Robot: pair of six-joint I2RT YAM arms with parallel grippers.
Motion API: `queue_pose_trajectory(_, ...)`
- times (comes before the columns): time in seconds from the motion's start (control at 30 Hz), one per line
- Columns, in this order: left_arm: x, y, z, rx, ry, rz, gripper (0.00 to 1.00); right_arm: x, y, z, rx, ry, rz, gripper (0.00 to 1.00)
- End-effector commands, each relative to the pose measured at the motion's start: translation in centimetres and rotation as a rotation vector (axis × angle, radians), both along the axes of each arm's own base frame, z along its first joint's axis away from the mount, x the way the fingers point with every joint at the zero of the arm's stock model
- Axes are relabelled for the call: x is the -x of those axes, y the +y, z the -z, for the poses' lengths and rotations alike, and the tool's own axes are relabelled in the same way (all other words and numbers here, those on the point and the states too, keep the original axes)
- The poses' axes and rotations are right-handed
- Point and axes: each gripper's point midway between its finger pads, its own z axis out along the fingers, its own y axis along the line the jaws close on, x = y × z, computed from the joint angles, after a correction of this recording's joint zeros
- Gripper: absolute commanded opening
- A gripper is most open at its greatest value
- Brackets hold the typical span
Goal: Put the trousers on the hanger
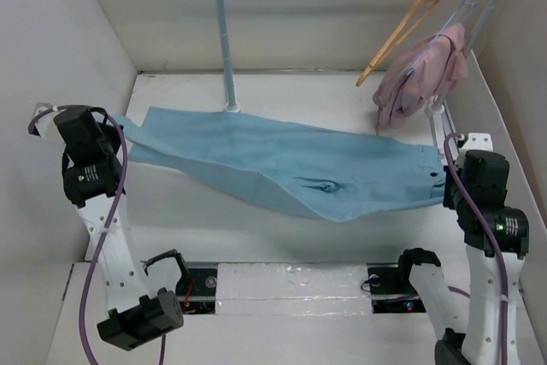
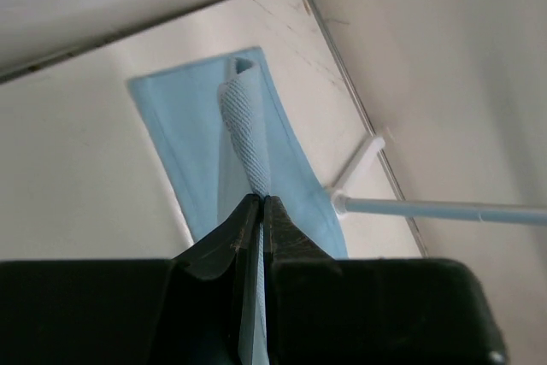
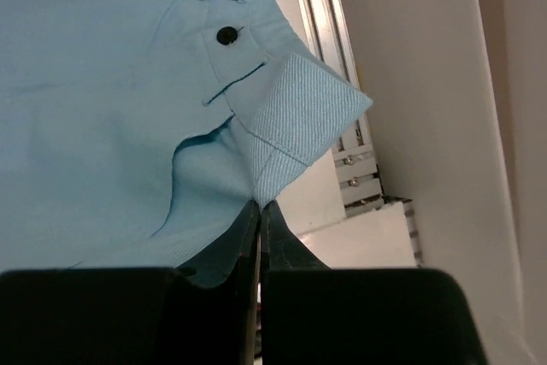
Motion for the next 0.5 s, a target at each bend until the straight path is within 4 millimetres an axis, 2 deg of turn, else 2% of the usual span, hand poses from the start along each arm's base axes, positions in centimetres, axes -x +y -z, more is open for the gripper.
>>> queue_pose_trajectory(0.0, 2.0, 2.0, -0.3, -0.093, 0.06, -0.122, 0.0, 3.2, -0.5, -0.5, 0.101, 0.118, -0.067, 0.03)
queue_pose_trajectory(0.03, 1.5, 2.4, 1.3, -0.089, 0.09, -0.128, 0.0, 2.2, -0.1, 0.4, 0.085, 0.118, -0.09, 0.04)
queue_pose_trajectory(0.07, 1.5, 2.4, 1.3, -0.088, 0.09, -0.128, 0.0, 2.2, -0.1, 0.4, 0.084, 0.118, -0.09, 0.04)
queue_pose_trajectory(0.1, 1.1, 2.6, 2.6, -0.081, 0.113, -0.13, 0.0, 1.5, -0.1, 0.7, 0.083, 0.127, -0.09, 0.02)
queue_pose_trajectory(0.2, 0.7, 3.5, 4.7, -0.076, 0.177, -0.16, 0.0, -1.6, -0.7, 0.7, 0.107, 0.147, -0.081, 0.0)
queue_pose_trajectory(0.23, 0.4, 3.8, 4.8, -0.076, 0.189, -0.17, 0.0, -4.2, -1.1, 0.8, 0.123, 0.163, -0.084, 0.0)
queue_pose_trajectory(0.3, 0.2, 4.1, 5.3, -0.073, 0.217, -0.177, 0.0, -5.0, -1.2, 0.9, 0.126, 0.162, -0.08, 0.0)
queue_pose_trajectory(0.33, 0.0, 4.3, 5.3, -0.076, 0.226, -0.184, 0.0, -6.6, -1.2, 0.6, 0.127, 0.123, -0.089, 0.0)
queue_pose_trajectory(0.4, -0.7, 5.1, 5.9, -0.085, 0.261, -0.199, 0.0, -8.6, -1.5, 2.1, 0.109, 0.15, -0.095, 0.0)
queue_pose_trajectory(0.43, -1.1, 5.3, 6.1, -0.083, 0.272, -0.2, 0.0, -10.4, -1.2, 2.5, 0.077, 0.116, -0.121, 0.0)
queue_pose_trajectory(0.47, -1.7, 5.5, 5.7, -0.083, 0.263, -0.2, 0.0, -11.3, -1.2, 3.3, 0.054, 0.119, -0.128, 0.0)
